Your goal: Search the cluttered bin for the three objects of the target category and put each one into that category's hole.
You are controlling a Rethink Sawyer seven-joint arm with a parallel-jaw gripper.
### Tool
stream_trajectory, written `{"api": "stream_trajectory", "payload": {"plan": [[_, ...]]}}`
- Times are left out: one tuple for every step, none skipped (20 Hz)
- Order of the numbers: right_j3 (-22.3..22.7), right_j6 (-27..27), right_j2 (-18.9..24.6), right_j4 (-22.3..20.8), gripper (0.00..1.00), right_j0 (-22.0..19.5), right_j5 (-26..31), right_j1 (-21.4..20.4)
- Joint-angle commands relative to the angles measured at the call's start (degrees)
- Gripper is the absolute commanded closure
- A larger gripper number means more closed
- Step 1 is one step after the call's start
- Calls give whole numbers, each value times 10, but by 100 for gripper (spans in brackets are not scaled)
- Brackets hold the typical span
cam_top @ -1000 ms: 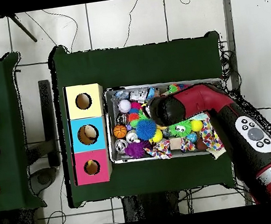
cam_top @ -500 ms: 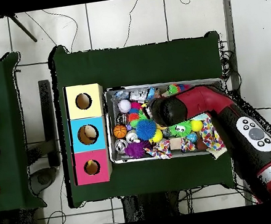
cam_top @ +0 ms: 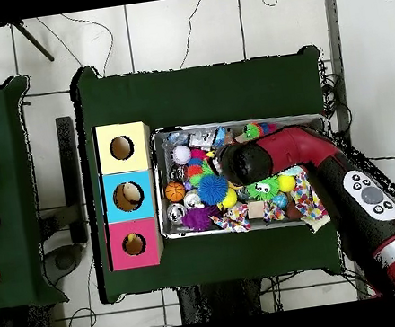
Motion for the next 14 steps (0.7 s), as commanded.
{"api": "stream_trajectory", "payload": {"plan": [[-16,-232,31,-44,0,-15,14,15],[-16,-233,31,-44,0,-15,15,14],[-16,-235,32,-44,0,-16,16,13],[-16,-237,32,-43,0,-17,16,13],[-19,-240,32,-43,0,-17,17,14],[-19,-242,32,-42,0,-18,18,14],[-17,-236,29,-46,0,-14,12,17],[-18,-237,28,-46,0,-14,12,17],[-20,-239,29,-45,0,-13,14,17],[-21,-241,29,-44,0,-13,14,17],[-22,-242,28,-44,0,-13,13,19],[-23,-243,28,-44,0,-13,13,18],[-24,-244,28,-44,0,-14,12,18],[-25,-245,28,-44,0,-13,11,18]]}}
